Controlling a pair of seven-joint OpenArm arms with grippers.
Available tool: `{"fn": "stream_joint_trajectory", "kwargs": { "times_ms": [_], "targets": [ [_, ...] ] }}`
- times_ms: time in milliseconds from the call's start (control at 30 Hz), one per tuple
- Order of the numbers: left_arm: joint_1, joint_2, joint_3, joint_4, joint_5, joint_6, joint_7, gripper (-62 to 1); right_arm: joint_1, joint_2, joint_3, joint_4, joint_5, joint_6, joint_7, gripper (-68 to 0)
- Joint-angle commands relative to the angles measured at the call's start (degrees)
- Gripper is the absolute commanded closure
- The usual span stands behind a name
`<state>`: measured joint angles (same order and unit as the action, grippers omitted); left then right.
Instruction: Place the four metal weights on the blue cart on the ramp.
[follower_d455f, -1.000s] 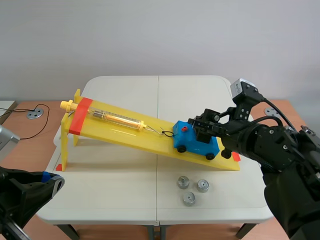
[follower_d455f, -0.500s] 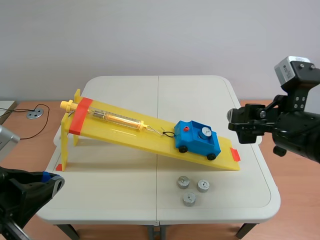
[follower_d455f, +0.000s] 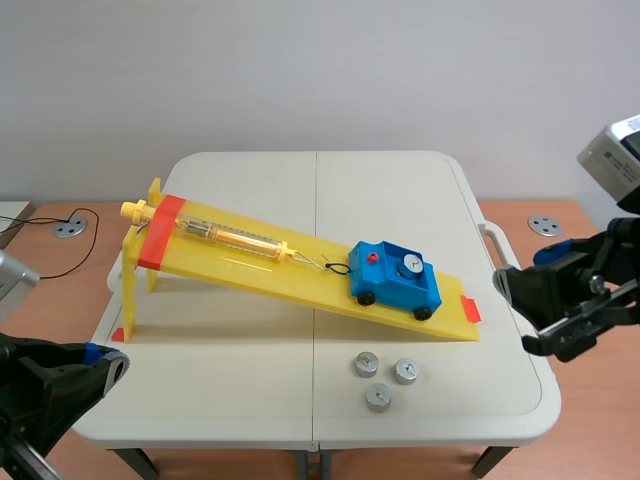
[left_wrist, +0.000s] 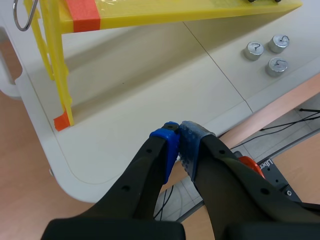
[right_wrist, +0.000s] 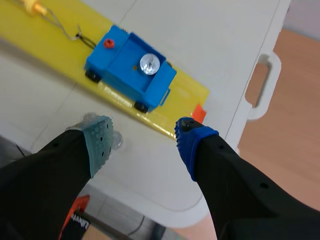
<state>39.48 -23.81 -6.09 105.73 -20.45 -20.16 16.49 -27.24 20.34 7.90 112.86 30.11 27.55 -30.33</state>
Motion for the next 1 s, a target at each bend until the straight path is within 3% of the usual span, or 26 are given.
{"fn": "stream_joint_trajectory", "kwargs": {
  "times_ms": [0,100,400,733,967],
  "targets": [
    [-0.5,0.3,-1.0,4.0,-3.8,-0.8,-4.6,-3.8,1.2,2.7,1.4,4.5,5.0,2.7,5.3,-29.1],
    [-0.5,0.3,-1.0,4.0,-3.8,-0.8,-4.4,-3.8,0.9,1.9,0.6,3.5,3.8,2.7,5.7,-29.1],
    [-0.5,0.3,-1.0,4.0,-3.8,-0.8,-4.4,-3.8,4.8,-3.2,-8.2,-5.8,-5.8,1.6,10.8,-29.1],
    [-0.5,0.3,-1.0,4.0,-3.8,-0.8,-4.4,-3.8,10.4,-8.8,-16.0,-15.6,-16.4,-3.3,15.9,-29.1],
    [-0.5,0.3,-1.0,4.0,-3.8,-0.8,-4.4,-3.8,13.6,-9.6,-22.4,-22.0,-21.3,-7.0,19.4,-29.1]
  ]
}}
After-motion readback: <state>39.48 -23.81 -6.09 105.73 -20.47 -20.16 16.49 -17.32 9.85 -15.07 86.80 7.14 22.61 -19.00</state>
